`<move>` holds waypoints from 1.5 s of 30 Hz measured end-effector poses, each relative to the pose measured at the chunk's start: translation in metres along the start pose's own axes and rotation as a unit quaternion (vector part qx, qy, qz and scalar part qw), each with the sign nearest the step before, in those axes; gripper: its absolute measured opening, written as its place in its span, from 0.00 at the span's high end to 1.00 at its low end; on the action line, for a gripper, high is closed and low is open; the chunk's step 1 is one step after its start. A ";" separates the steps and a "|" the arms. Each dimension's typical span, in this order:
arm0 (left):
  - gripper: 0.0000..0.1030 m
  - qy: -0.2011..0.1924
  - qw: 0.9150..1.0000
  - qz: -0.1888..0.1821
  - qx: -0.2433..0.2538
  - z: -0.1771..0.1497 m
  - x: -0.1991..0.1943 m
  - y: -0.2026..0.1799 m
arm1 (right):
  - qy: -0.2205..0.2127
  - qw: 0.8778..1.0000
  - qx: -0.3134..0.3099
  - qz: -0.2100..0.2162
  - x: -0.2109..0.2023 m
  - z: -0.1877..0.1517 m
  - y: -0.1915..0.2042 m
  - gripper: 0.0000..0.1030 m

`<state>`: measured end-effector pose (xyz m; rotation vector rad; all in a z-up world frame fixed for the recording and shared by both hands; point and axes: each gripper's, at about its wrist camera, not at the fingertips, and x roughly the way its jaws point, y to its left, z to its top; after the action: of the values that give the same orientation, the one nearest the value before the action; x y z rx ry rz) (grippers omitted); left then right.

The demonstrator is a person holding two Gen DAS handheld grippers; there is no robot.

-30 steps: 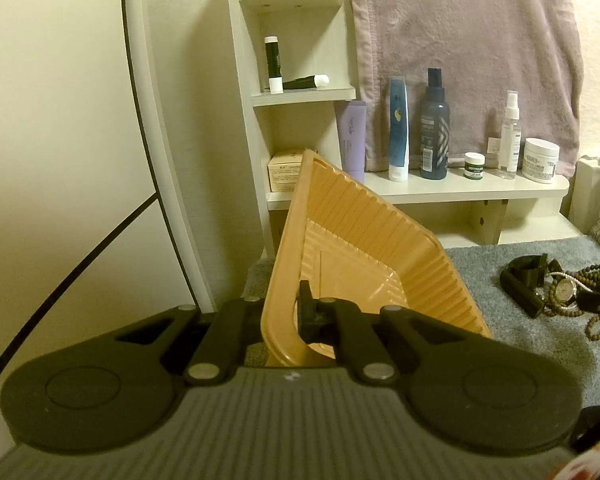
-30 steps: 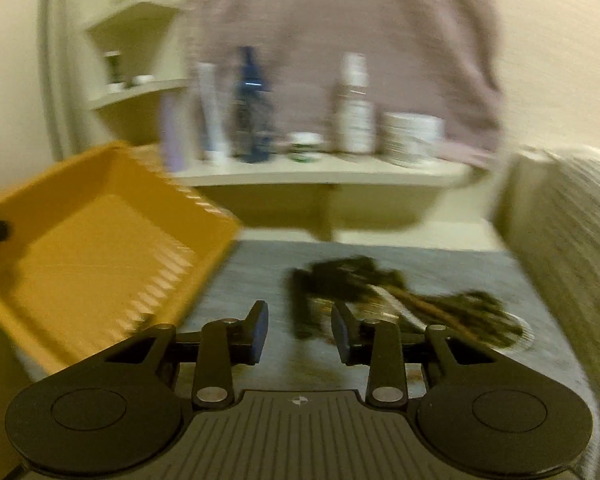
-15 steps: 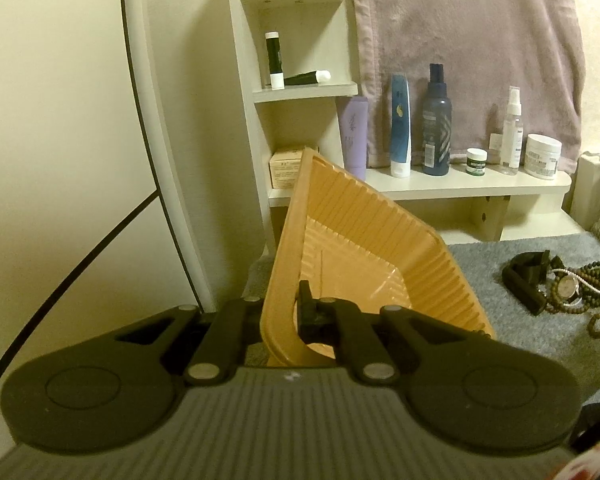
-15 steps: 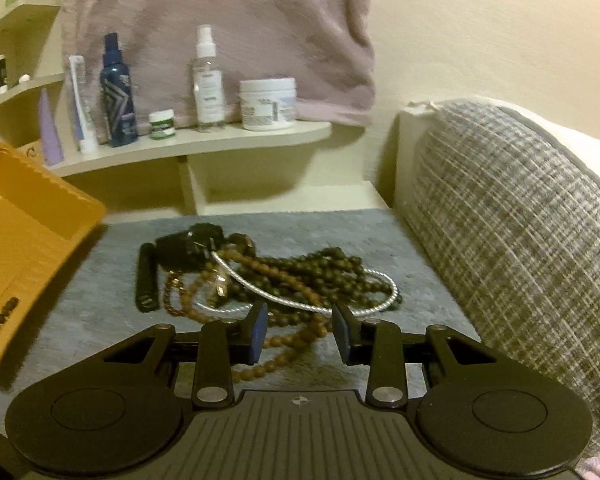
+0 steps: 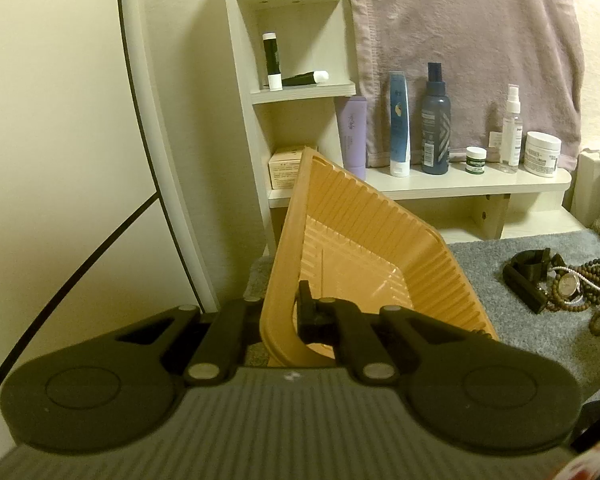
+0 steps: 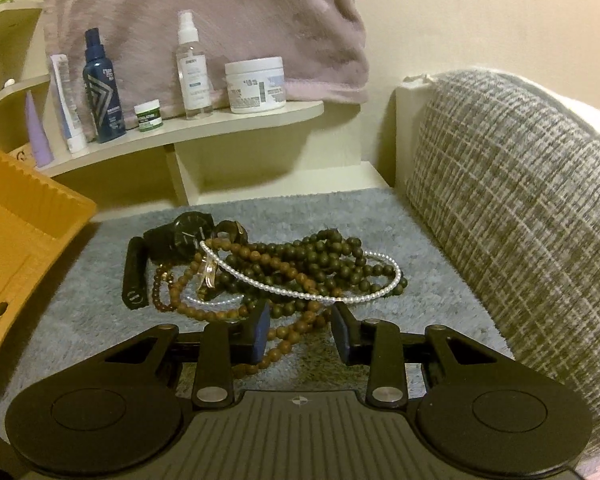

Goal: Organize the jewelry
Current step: 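Grasp a long bead necklace with the right tool, lift it, drop into tray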

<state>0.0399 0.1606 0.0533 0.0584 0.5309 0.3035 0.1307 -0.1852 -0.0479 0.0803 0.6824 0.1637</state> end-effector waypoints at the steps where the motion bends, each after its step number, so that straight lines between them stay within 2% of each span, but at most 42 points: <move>1: 0.95 0.000 1.000 0.000 0.000 0.000 0.000 0.000 | 0.002 1.000 0.002 0.000 0.002 0.000 -0.001 0.70; 2: 0.95 0.000 1.000 0.000 0.000 0.000 0.000 0.000 | 0.006 1.000 0.003 0.000 0.004 -0.001 -0.001 0.75; 6: 0.95 0.000 1.000 0.000 0.000 0.000 0.000 0.000 | 0.012 1.000 0.006 0.003 0.009 -0.001 -0.003 0.82; 8: 0.95 0.000 1.000 0.000 0.000 0.000 0.000 0.000 | 0.013 1.000 0.005 0.006 0.008 0.000 -0.002 0.93; 12: 0.95 -0.001 1.000 0.000 0.000 0.000 0.000 0.000 | 0.002 1.000 -0.013 0.001 -0.001 0.004 0.001 0.94; 22: 0.95 -0.002 1.000 -0.002 -0.001 0.000 0.000 0.000 | -0.064 0.995 -0.074 0.006 -0.037 0.026 0.016 0.94; 29: 0.95 -0.003 1.000 -0.003 -0.002 0.001 -0.001 0.001 | -0.102 0.989 -0.100 0.034 -0.058 0.049 0.027 0.94; 45: 0.95 -0.004 1.000 -0.005 -0.002 0.002 -0.001 0.001 | -0.152 0.969 -0.159 0.109 -0.084 0.090 0.065 0.94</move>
<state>0.0397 0.1612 0.0558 0.0530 0.5217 0.2953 0.1150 -0.1374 0.0820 -0.1269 0.3327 0.4610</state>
